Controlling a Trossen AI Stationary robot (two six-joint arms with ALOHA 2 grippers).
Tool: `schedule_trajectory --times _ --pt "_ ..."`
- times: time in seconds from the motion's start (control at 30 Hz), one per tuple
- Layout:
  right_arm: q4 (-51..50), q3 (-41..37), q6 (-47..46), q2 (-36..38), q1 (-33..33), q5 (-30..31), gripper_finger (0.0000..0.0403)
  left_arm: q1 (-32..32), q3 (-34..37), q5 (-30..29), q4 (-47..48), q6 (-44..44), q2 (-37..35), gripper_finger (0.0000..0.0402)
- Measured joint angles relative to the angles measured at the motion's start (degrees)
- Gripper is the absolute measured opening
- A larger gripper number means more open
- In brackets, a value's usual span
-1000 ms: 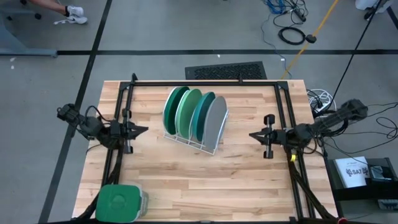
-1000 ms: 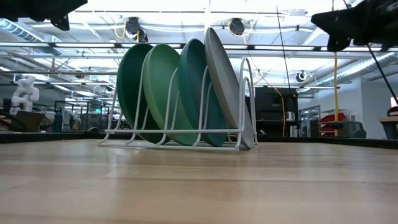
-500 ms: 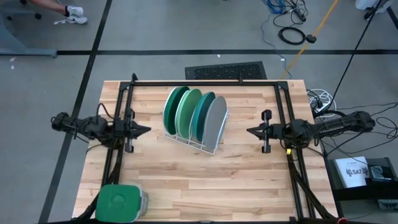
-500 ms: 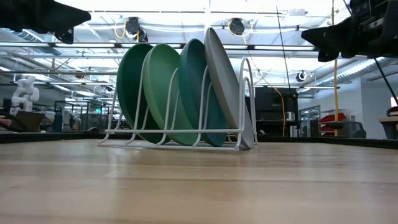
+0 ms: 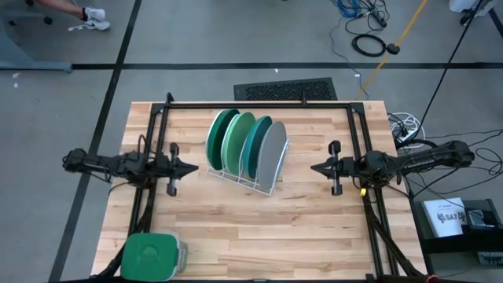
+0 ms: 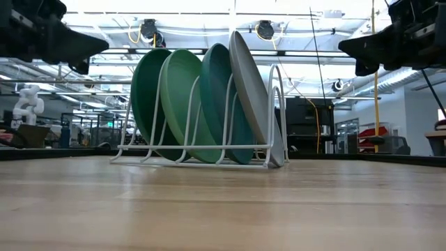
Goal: Sort dishes
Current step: Return to Home Position
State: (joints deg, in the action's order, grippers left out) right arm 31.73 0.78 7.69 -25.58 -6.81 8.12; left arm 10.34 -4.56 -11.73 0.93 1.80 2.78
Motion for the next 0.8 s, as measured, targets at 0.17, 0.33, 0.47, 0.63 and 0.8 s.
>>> schedule_trajectory --times 0.17,0.33,0.47,0.63,0.8 --pt "-0.8 0.0 -1.0 0.0 0.0 -0.8 0.0000 -0.4 3.0 0.2 -1.9 -0.3 -1.8 0.0000" --pt "-3.0 0.0 -2.3 0.0 0.0 -1.1 0.0000 -0.4 4.1 0.7 -3.6 -1.5 -2.7 0.0000" --pt "-3.2 0.0 -1.1 0.0 0.0 -1.0 0.0000 -0.7 4.1 -0.5 -3.6 -1.0 -2.8 0.0000" --pt "-2.9 0.0 1.1 2.7 0.0 -2.5 0.0000 -2.0 4.1 -0.8 -3.5 -1.6 -2.8 0.0000" --pt "-6.4 0.0 2.7 9.1 0.0 -5.0 0.0000 -2.5 4.1 -0.8 -3.4 -2.0 -2.0 0.0000"
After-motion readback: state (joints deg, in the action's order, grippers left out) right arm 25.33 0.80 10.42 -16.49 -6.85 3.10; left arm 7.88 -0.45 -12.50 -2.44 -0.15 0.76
